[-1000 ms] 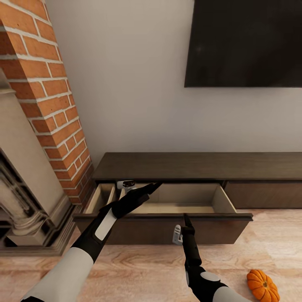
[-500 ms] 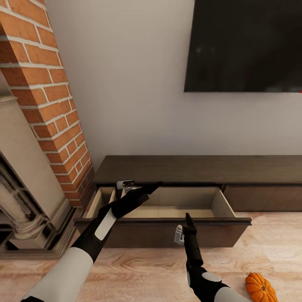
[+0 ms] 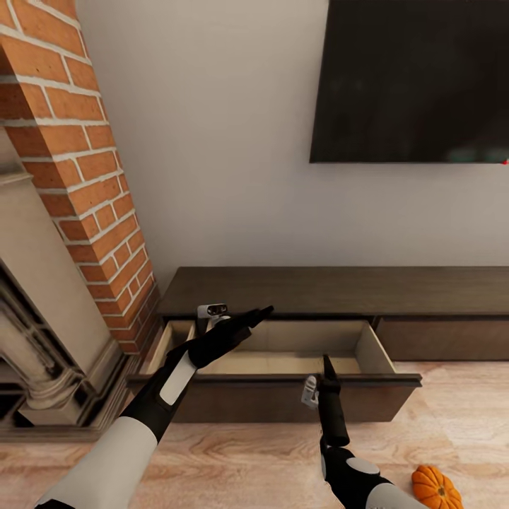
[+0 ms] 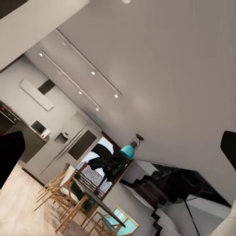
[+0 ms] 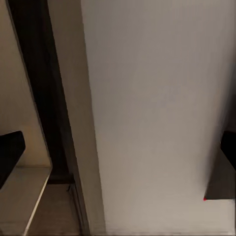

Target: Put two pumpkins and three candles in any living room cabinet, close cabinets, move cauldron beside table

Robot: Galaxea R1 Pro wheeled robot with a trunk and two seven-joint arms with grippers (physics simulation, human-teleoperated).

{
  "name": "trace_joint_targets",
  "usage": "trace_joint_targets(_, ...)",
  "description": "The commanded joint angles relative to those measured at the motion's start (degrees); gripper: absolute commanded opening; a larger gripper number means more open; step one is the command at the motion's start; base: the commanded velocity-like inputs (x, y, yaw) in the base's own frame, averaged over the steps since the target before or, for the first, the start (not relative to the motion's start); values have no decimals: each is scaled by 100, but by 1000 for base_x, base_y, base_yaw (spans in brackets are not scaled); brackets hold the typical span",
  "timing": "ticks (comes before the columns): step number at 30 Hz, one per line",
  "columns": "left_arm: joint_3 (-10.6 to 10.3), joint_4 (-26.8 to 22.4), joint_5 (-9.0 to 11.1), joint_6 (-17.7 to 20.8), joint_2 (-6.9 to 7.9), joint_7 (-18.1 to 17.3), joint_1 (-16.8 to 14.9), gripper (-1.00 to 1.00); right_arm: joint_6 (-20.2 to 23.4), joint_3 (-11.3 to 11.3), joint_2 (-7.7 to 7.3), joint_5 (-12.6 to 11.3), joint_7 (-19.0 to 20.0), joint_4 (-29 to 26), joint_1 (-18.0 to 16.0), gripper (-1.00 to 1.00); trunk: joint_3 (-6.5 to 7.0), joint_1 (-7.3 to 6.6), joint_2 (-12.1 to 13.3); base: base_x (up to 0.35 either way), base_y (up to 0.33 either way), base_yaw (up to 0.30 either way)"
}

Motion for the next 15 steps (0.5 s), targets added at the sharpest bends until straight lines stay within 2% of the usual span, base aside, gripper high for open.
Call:
trace_joint_targets(1, -14, 3, 41, 60, 3, 30, -4, 100, 56, -106, -25, 56, -27, -10, -3, 100, 14, -23, 40, 0, 0, 0)
trace_joint_targets(5, -21, 3, 43, 60, -4, 306, -9, 100, 51, -672, -139, 55, -44, -360, 2, 100, 85, -111, 200, 0, 0, 0)
trace_joint_targets(7, -23, 3, 46, 60, -5, 345, -9, 100, 59, -851, -176, 55, -44, -607, 10, 100, 121, -155, 280, 0, 0, 0)
trace_joint_targets(11, -29, 5, 42, 60, -6, 372, -10, 100, 72, -1405, -201, 57, -36, -1162, 14, 100, 193, -243, 441, 0, 0, 0)
trace_joint_targets(12, -28, 8, 42, 60, -6, 374, -10, 100, 72, -1709, -203, 60, -10, -1399, 14, 100, 211, -265, 481, 0, 0, 0)
trace_joint_targets(14, -27, 12, 42, 60, -6, 376, -10, 100, 51, -2128, -207, 62, 57, -1705, 15, 100, 247, -309, 561, 0, 0, 0)
trace_joint_targets(15, -28, 14, 42, 60, -6, 376, -10, 100, 45, -2229, -210, 61, 89, -1775, 15, 100, 265, -331, 601, 0, 0, 0)
